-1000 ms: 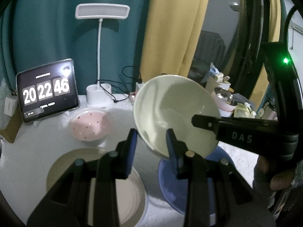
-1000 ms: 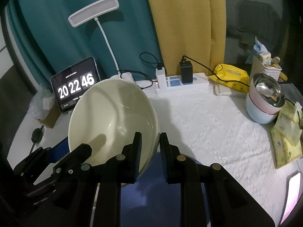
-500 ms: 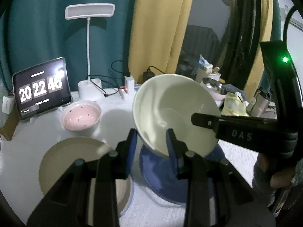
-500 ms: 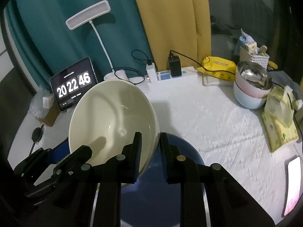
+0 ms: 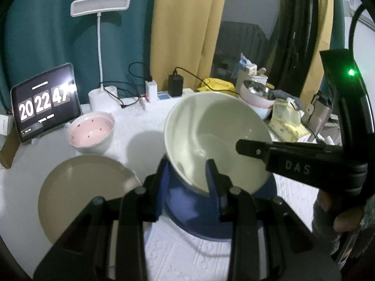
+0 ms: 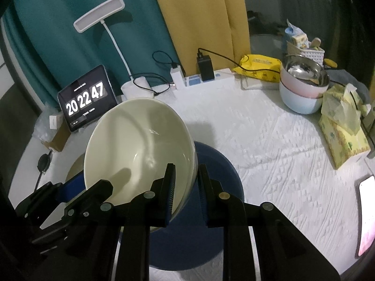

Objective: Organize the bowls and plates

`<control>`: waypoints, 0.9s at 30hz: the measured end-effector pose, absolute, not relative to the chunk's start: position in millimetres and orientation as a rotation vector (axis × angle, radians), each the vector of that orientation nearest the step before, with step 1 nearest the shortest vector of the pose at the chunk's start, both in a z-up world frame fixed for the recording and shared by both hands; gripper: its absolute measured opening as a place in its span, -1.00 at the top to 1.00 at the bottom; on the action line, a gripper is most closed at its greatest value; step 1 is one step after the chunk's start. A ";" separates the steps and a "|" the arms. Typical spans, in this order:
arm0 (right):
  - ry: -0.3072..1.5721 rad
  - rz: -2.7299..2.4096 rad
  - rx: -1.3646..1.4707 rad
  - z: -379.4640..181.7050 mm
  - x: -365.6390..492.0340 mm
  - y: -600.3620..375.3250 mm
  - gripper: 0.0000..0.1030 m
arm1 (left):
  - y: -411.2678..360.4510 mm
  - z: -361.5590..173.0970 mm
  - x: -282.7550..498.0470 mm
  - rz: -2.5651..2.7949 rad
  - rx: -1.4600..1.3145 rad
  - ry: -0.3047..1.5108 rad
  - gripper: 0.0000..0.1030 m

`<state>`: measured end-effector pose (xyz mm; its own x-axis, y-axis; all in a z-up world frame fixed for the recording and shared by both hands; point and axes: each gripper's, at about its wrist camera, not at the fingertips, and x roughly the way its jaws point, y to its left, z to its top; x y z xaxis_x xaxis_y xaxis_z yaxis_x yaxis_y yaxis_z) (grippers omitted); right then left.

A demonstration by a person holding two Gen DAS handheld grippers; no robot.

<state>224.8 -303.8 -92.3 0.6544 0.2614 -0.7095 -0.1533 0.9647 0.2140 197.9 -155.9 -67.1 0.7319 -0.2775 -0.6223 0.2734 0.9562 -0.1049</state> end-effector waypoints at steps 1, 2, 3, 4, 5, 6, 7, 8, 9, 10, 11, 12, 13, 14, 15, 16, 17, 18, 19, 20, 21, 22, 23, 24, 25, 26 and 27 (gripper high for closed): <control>0.829 0.235 0.142 -94.1 224.3 -304.4 0.59 | -156.9 -68.7 197.2 -0.304 -0.005 0.690 0.37; 0.833 0.234 0.143 -95.8 223.9 -305.1 0.59 | -158.2 -70.7 196.5 -0.305 -0.004 0.696 0.37; 0.838 0.232 0.144 -98.6 223.2 -306.0 0.59 | -159.1 -72.7 196.0 -0.305 -0.002 0.700 0.37; 0.843 0.231 0.144 -101.0 222.2 -306.6 0.59 | -160.2 -75.3 195.5 -0.304 0.000 0.707 0.37; 0.847 0.230 0.144 -103.1 221.9 -307.1 0.59 | -160.6 -77.0 195.4 -0.305 0.000 0.711 0.37; 0.852 0.228 0.143 -106.2 221.2 -307.7 0.59 | -161.8 -78.9 195.2 -0.305 0.002 0.716 0.37; 0.856 0.227 0.143 -108.5 220.9 -308.4 0.59 | -162.6 -80.6 195.1 -0.304 0.003 0.722 0.37; 0.862 0.227 0.144 -111.4 220.7 -309.1 0.59 | -163.1 -82.4 195.0 -0.304 0.005 0.727 0.37; 0.868 0.226 0.146 -114.6 220.4 -309.7 0.59 | -163.8 -83.9 194.9 -0.304 0.007 0.731 0.37; 0.871 0.226 0.147 -116.2 220.4 -310.1 0.59 | -164.3 -85.3 194.6 -0.304 0.010 0.734 0.37; 0.876 0.225 0.148 -118.8 220.2 -310.2 0.59 | -164.9 -86.5 194.5 -0.303 0.014 0.737 0.37; 0.880 0.225 0.149 -121.4 219.9 -310.5 0.59 | -165.5 -87.8 194.4 -0.303 0.016 0.741 0.37; 0.883 0.225 0.150 -122.7 220.1 -310.7 0.59 | -165.7 -89.1 194.1 -0.303 0.019 0.745 0.37; 0.887 0.224 0.152 -125.1 219.9 -311.2 0.59 | -166.3 -90.0 194.4 -0.304 0.022 0.750 0.37; 0.891 0.223 0.153 -127.3 220.0 -311.6 0.59 | -166.5 -91.2 194.8 -0.304 0.023 0.755 0.37; 0.894 0.221 0.152 -128.1 220.3 -311.4 0.59 | -167.1 -92.4 194.9 -0.305 0.026 0.759 0.37; 0.899 0.220 0.152 -129.5 220.4 -311.6 0.59 | -167.8 -93.8 195.0 -0.304 0.030 0.763 0.37; 0.903 0.219 0.153 -130.3 220.5 -311.7 0.59 | -168.6 -95.1 195.0 -0.304 0.034 0.768 0.37; 0.908 0.218 0.152 -131.5 220.7 -311.7 0.59 | -169.4 -96.5 195.2 -0.304 0.038 0.774 0.37; 0.911 0.216 0.151 -132.4 220.9 -311.6 0.59 | -169.8 -97.7 195.3 -0.304 0.041 0.778 0.37; 0.914 0.213 0.147 -133.1 221.1 -311.4 0.59 | -170.3 -99.3 195.3 -0.305 0.043 0.782 0.37; 0.916 0.212 0.144 -133.2 221.4 -310.9 0.59 | -170.2 -100.1 195.4 -0.306 0.044 0.784 0.37; 0.919 0.209 0.139 -133.6 221.7 -310.5 0.59 | -170.1 -100.5 195.3 -0.305 0.045 0.785 0.37; 0.919 0.207 0.136 -133.3 221.9 -310.3 0.59 | -170.0 -100.3 195.3 -0.305 0.047 0.785 0.37; 0.924 0.205 0.131 -132.9 222.7 -309.5 0.59 | -170.0 -100.4 195.3 -0.307 0.046 0.786 0.37; 0.927 0.202 0.128 -132.4 223.3 -309.1 0.59 | -170.1 -100.6 195.1 -0.308 0.046 0.787 0.37; 0.933 0.197 0.123 -132.0 224.2 -308.3 0.59 | -170.2 -100.4 194.9 -0.308 0.049 0.785 0.37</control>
<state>224.2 -308.3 -132.0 0.5797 0.2208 -0.7844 -0.1151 0.9751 0.1895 194.9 -170.2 -100.4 0.6653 -0.2543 -0.7020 0.2905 0.9543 -0.0704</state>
